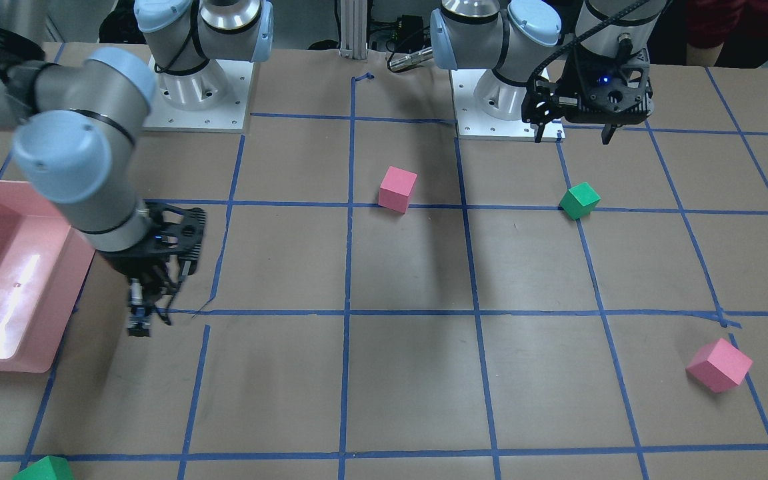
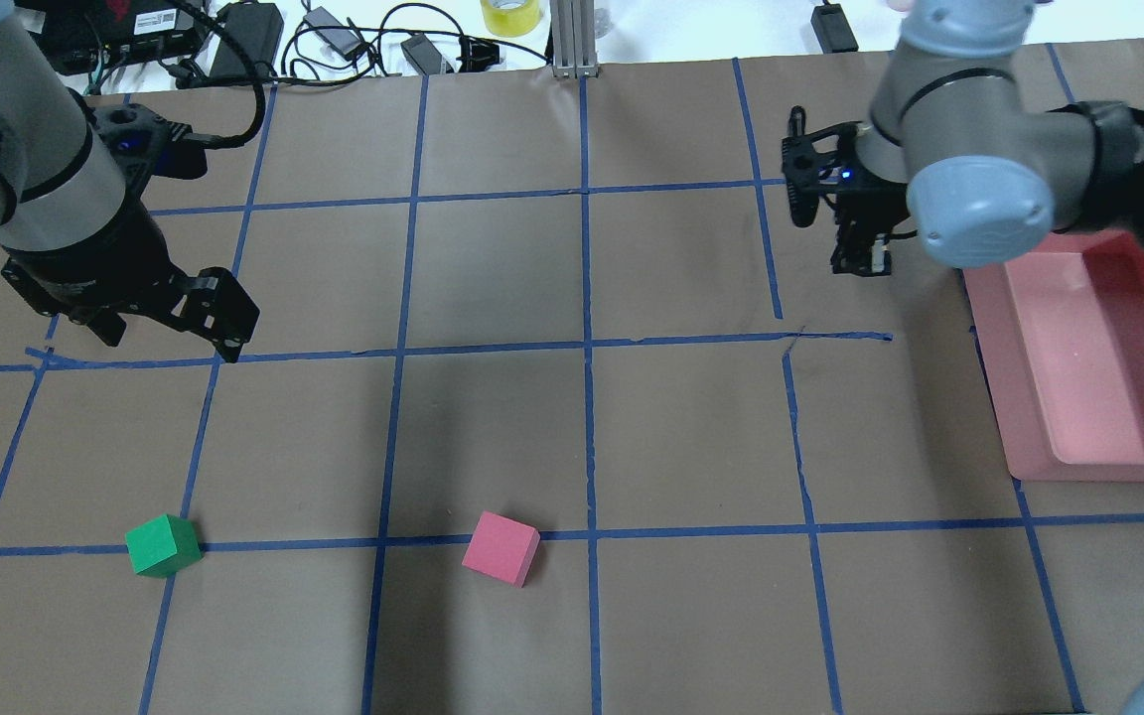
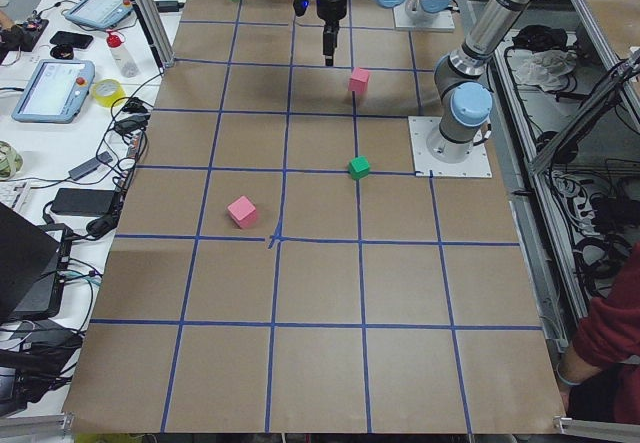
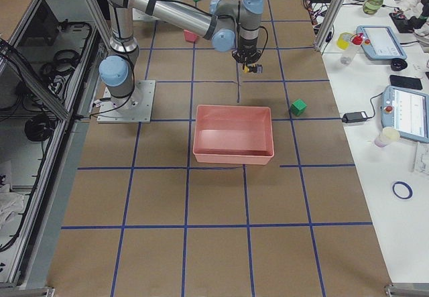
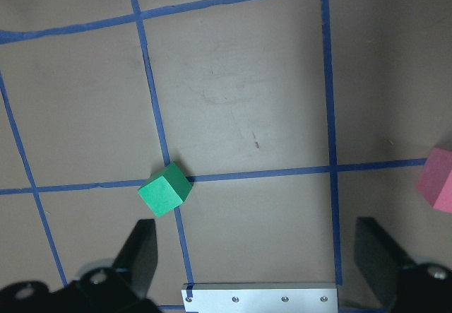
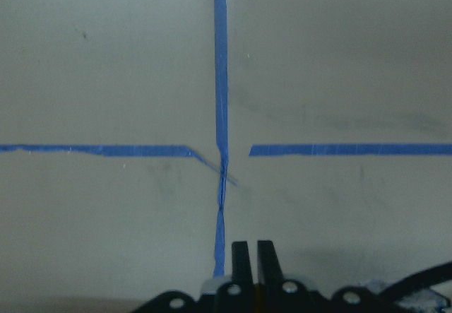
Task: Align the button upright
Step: 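Raise the right gripper holding the yellow button out of the pink tray, then carry the yellow button with the right gripper to the table center, then lower the held button toward the table with the right gripper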
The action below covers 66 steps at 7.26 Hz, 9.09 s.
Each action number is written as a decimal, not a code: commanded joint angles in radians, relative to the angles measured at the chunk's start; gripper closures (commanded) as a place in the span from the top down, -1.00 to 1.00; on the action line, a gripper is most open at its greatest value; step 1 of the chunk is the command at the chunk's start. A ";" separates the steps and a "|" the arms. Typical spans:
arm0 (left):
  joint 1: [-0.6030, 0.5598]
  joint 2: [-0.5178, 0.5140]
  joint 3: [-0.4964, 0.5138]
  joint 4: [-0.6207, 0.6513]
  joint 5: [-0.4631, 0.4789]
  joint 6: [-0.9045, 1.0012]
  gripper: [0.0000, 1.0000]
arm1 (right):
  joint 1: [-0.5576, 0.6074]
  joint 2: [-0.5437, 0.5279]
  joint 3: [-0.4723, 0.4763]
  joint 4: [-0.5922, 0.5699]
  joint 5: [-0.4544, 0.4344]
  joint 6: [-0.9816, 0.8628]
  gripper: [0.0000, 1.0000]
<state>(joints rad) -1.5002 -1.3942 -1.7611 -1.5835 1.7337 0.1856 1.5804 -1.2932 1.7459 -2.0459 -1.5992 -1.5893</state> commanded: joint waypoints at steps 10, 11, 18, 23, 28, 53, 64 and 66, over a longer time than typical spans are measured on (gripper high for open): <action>-0.002 -0.003 -0.003 0.011 -0.006 0.002 1.00 | 0.314 0.333 -0.270 -0.065 0.272 0.330 -1.00; -0.002 -0.003 -0.003 0.011 -0.006 0.003 1.00 | 0.314 0.351 -0.269 -0.065 0.272 0.330 -1.00; 0.000 -0.003 -0.005 0.011 -0.006 0.002 1.00 | 0.314 0.361 -0.256 -0.065 0.344 0.321 -0.28; -0.002 -0.002 -0.009 0.011 -0.006 -0.001 1.00 | 0.314 0.353 -0.249 -0.065 0.347 0.325 1.00; -0.006 -0.066 0.044 0.086 -0.005 0.005 1.00 | 0.313 0.353 -0.226 -0.063 0.364 0.330 -0.27; -0.014 -0.152 0.078 0.112 -0.065 -0.090 1.00 | 0.308 0.347 -0.258 -0.247 0.326 0.338 1.00; -0.015 -0.152 0.074 0.103 -0.066 -0.089 1.00 | 0.312 0.357 -0.312 -0.066 0.332 0.315 0.96; -0.015 -0.152 0.072 0.103 -0.066 -0.090 1.00 | 0.313 0.376 -0.312 -0.114 0.332 0.000 0.78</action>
<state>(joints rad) -1.5153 -1.5463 -1.6881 -1.4801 1.6677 0.0955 1.8921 -0.9280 1.4350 -2.1370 -1.2719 -1.4274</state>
